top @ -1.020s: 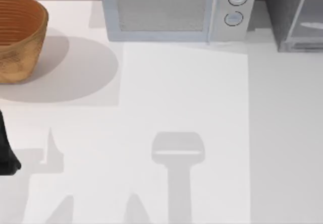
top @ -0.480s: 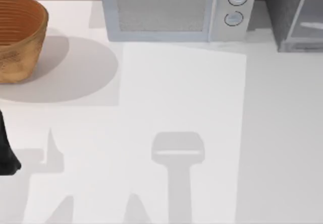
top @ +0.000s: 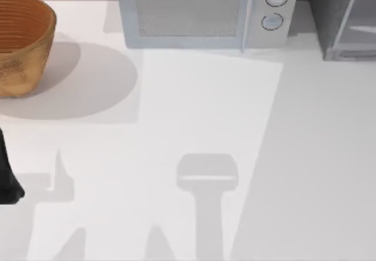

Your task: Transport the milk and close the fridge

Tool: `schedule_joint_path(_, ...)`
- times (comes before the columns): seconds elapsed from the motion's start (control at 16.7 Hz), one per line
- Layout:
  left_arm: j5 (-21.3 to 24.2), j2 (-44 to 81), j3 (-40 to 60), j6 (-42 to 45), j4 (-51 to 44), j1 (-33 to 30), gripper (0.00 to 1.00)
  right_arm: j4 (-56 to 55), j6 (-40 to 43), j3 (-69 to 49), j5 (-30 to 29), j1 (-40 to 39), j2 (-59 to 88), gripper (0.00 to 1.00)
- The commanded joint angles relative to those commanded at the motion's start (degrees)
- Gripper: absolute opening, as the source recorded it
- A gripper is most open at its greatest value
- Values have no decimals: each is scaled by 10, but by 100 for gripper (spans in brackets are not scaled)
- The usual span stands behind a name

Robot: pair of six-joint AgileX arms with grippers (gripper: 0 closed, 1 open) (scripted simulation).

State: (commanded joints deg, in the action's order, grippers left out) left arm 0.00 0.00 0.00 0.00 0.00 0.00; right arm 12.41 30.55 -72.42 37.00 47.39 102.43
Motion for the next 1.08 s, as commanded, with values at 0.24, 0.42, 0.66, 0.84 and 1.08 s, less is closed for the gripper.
schedule_joint_path(0.24,0,0,0,0,0,0,100,-38,-66,29,-86,-123,-24,100)
schedule_joint_path(0.42,0,0,0,0,0,0,100,-58,-118,55,-145,-186,-35,100)
schedule_joint_path(0.66,0,0,0,0,0,0,100,-78,-195,96,-223,-277,-42,100)
schedule_joint_path(0.84,0,0,0,0,0,0,100,-109,-258,117,-301,-384,-63,100)
schedule_joint_path(1.08,0,0,0,0,0,0,100,-148,-309,146,-366,-459,-90,100)
